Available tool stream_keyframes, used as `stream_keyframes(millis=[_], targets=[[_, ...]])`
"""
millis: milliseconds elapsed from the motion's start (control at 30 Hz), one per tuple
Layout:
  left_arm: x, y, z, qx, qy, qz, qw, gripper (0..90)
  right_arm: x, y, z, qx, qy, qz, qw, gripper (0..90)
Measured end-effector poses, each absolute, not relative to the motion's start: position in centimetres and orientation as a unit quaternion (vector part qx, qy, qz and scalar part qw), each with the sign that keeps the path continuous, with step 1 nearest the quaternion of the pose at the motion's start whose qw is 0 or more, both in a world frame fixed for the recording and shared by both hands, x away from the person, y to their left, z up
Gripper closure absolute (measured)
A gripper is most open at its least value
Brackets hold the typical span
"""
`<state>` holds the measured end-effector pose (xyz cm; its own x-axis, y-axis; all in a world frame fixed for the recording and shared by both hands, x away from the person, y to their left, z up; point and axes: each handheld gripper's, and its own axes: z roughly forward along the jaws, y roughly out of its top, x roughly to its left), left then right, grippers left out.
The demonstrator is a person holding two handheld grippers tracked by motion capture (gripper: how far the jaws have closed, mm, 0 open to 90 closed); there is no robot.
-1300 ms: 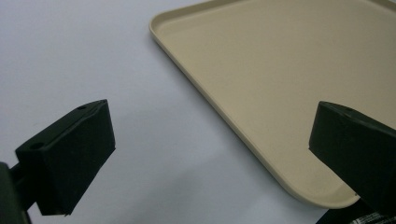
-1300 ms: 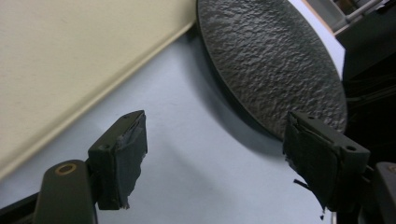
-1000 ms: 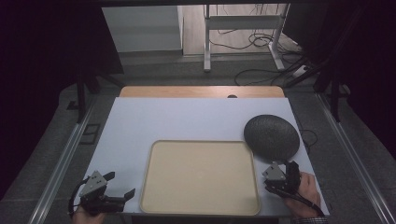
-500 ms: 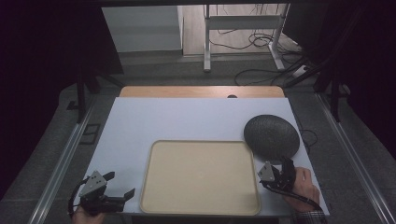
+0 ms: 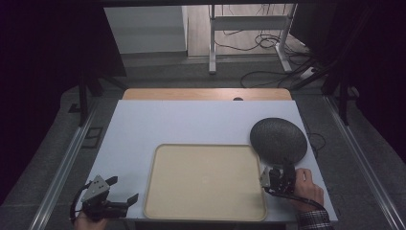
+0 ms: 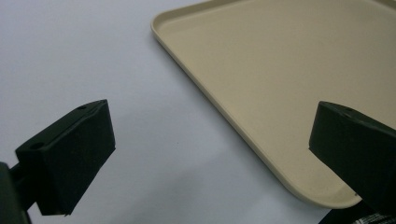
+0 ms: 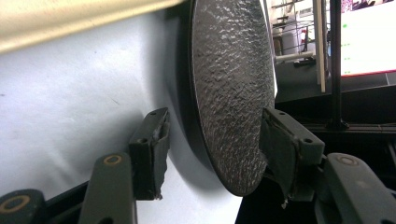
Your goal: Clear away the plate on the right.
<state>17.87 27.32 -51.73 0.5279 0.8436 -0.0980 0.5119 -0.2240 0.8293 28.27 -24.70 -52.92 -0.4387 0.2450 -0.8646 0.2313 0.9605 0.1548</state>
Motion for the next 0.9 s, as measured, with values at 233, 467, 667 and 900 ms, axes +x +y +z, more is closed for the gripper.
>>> stream_keyframes(millis=[233, 467, 667, 900], targets=[[17.9, 27.3, -51.7, 0.759, 0.447, 0.191, 0.434, 0.0, 29.0, -24.6, -53.5, 0.124, 0.848, -0.012, 0.516, 49.4], [17.9, 27.3, -51.7, 0.759, 0.447, 0.191, 0.433, 0.0, 29.7, -24.6, -54.0, 0.114, 0.849, -0.025, 0.515, 53.9], [17.9, 27.3, -51.8, 0.759, 0.448, 0.190, 0.433, 0.0, 30.2, -24.4, -54.5, 0.104, 0.844, -0.036, 0.525, 59.1], [17.9, 27.3, -51.8, 0.760, 0.447, 0.190, 0.432, 0.0, 30.6, -24.3, -54.9, 0.089, 0.838, -0.049, 0.537, 65.2]])
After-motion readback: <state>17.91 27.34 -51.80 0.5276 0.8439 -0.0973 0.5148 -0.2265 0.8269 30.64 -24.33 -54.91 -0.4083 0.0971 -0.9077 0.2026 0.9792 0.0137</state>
